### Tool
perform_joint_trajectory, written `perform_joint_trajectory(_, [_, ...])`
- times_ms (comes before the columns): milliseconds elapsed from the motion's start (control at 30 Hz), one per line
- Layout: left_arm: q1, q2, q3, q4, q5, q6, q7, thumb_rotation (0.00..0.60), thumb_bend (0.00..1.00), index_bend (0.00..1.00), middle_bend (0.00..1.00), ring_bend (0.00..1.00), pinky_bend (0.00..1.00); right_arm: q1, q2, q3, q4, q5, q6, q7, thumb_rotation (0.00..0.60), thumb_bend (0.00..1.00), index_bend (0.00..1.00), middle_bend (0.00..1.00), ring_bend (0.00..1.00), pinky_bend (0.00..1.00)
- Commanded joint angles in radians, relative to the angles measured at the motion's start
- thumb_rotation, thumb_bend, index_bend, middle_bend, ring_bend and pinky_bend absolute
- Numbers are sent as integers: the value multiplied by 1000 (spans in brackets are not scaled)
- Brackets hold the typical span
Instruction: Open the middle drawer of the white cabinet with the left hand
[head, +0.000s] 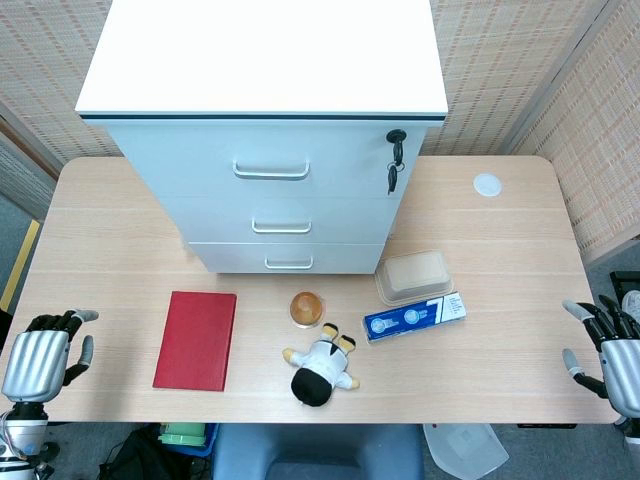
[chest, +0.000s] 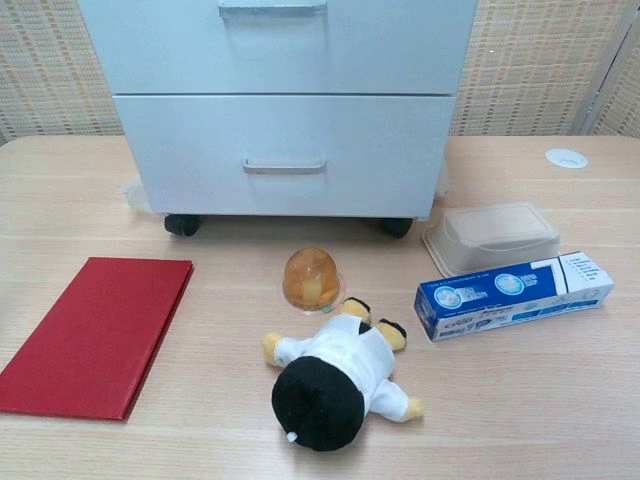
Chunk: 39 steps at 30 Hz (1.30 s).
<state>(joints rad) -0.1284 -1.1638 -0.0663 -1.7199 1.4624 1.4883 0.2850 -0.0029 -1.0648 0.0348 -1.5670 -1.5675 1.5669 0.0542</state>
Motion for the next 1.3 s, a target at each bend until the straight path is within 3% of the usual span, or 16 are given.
perform_joint_trajectory(33, [-1,0,0,-1,-2,-2,0,600,523,335,377,410,324,2,-1,0,2,-1,-4,2,600,343,184,217,175,197])
perform_joint_trajectory(400, [-28,10,5,-4,76,-9,-65,600,525,335,377,419,335,18,-4,1,4,-11,-18,5,600,343,184,221,181,212])
perform_joint_trajectory(500, [-53,12,-2,-17,118,-16,-113,600,524,336,423,484,439,21,-6,0,2,-15,-19,5,600,343,184,221,181,212])
perform_joint_trajectory(667, [-115,19,-10,-72,178,-66,-179,600,524,337,645,710,755,22,-14,-2,7,-16,-21,10,600,343,183,221,181,212])
perform_joint_trajectory(867, [-199,36,-12,-144,218,-171,-216,600,528,332,856,926,975,21,-12,-4,12,-14,-21,20,600,343,184,221,181,212])
perform_joint_trajectory(1033, [-266,15,-41,-186,214,-234,-220,600,537,300,927,996,1000,23,-14,-6,23,-10,-27,32,600,343,183,221,182,212])
perform_joint_trajectory(1300, [-344,-57,-122,-202,130,-273,-164,600,546,231,947,1000,1000,23,-14,-9,36,-13,-28,47,600,343,183,222,182,213])
